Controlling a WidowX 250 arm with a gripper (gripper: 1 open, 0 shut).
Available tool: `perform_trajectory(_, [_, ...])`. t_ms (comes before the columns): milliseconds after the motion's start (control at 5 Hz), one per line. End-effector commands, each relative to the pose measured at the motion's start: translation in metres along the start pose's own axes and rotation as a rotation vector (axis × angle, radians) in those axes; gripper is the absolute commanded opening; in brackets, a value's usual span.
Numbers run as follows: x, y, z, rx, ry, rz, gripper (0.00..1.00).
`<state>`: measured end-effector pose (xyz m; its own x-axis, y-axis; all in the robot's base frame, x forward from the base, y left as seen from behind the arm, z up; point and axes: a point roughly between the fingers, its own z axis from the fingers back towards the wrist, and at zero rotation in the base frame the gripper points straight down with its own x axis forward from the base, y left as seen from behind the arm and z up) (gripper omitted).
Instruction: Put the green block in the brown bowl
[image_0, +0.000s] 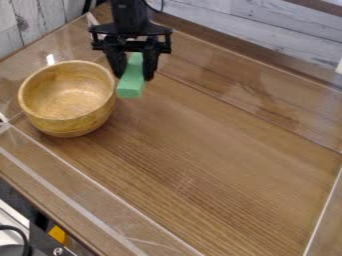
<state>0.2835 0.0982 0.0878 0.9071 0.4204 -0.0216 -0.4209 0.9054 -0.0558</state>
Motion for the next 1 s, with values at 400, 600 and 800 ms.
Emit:
perform_trajectory(400, [0.025, 0.066, 0.020, 0.041, -0.086, 0.088, 0.00])
perform_trajectory(600, [0.030, 0.085, 0.020, 0.055, -0.086, 0.055, 0.00])
perform_trajectory(800, [0.034, 0.100, 0.019, 0.070, -0.085, 0.024, 0.00])
